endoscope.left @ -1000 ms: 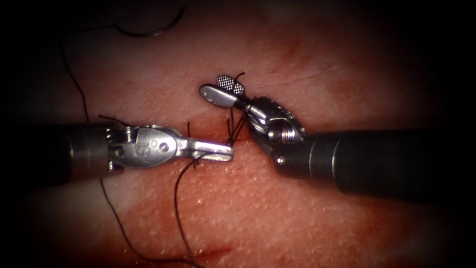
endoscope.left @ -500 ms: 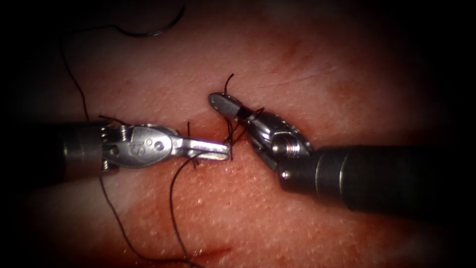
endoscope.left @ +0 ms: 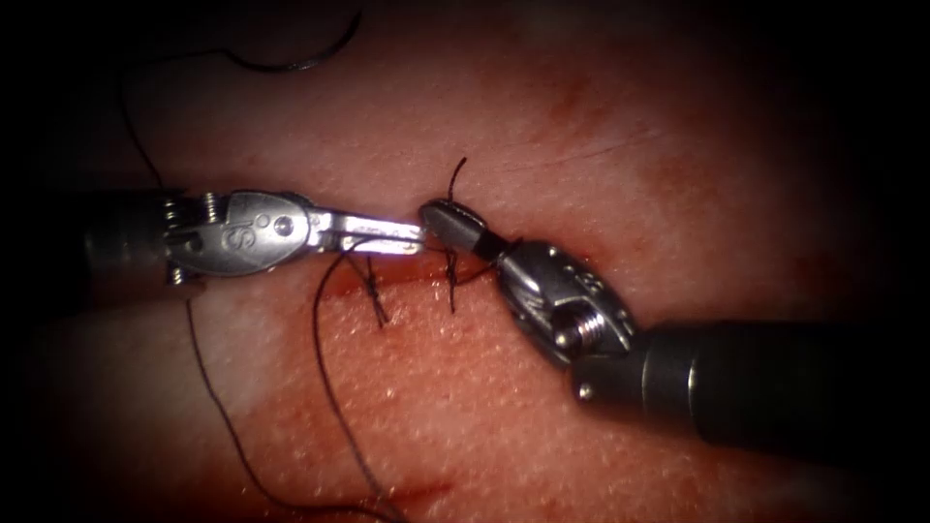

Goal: Wound Closure
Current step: Pull downward on tail with right hand and upward on long end with left tool

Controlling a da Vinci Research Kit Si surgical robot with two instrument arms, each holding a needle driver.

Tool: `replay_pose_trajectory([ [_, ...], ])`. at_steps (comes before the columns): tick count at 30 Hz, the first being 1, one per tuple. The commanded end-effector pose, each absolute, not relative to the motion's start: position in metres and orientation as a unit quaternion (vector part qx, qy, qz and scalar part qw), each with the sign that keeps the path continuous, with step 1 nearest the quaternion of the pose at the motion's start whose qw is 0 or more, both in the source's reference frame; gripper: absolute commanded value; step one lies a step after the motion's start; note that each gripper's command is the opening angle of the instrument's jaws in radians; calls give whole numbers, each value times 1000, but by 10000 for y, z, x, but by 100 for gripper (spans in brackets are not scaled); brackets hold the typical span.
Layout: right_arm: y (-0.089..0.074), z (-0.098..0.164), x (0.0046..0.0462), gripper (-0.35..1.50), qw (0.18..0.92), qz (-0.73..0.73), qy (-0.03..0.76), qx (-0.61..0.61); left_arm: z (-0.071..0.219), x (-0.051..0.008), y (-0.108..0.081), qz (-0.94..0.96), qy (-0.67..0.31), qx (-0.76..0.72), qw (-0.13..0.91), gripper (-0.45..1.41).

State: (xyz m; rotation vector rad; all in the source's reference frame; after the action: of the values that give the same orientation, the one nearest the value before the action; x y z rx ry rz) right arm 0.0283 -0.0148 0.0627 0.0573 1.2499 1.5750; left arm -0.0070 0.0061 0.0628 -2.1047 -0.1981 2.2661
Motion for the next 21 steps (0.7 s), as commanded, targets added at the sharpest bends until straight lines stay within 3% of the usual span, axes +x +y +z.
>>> replay_pose_trajectory([
  [1,-150,630,289,-35,543,650,531,15,632,-73,73,731,-62,-679,29,-45],
  [21,-212,615,284,-35,653,566,504,4,749,-47,207,767,-25,-634,98,-45],
])
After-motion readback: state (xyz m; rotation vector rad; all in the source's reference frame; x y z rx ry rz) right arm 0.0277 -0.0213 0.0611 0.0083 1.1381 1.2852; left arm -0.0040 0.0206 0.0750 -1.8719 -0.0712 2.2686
